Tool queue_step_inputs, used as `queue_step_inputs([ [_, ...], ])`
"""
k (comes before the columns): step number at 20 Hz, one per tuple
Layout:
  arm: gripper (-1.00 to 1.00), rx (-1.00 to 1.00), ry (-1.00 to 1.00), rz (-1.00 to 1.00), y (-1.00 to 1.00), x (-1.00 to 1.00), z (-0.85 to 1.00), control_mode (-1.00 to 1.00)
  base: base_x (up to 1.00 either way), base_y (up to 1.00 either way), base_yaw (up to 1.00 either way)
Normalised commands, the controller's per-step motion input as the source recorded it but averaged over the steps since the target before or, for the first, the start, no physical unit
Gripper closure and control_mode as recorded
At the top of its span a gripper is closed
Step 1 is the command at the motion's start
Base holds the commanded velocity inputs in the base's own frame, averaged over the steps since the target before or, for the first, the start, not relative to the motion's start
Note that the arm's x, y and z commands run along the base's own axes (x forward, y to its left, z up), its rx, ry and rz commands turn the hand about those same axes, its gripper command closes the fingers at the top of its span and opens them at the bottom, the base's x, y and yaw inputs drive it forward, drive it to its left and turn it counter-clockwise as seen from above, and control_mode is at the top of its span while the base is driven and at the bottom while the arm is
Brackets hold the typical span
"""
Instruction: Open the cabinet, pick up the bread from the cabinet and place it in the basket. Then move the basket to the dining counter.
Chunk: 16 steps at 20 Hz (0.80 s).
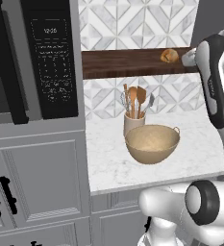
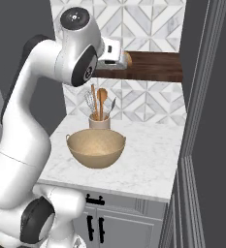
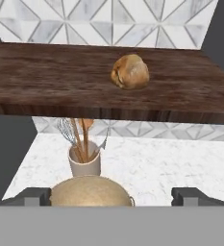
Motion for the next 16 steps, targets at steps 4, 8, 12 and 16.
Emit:
queue_step_inputs([
  [4, -1.00, 0.00, 0.03, 0.01, -0.06, 0.61, 0.10, -1.00, 0.00, 0.00, 0.00],
  [8, -1.00, 0.00, 0.01, 0.05, -0.08, 0.53, 0.00, -1.00, 0.00, 0.00, 0.00],
  [12, -1.00, 0.00, 0.02, 0.09, -0.19, 0.40, 0.00, -1.00, 0.00, 0.00, 0.00],
  [16, -1.00, 0.00, 0.04, 0.06, -0.03, 0.38, 0.00, -1.00, 0.00, 0.00, 0.00],
])
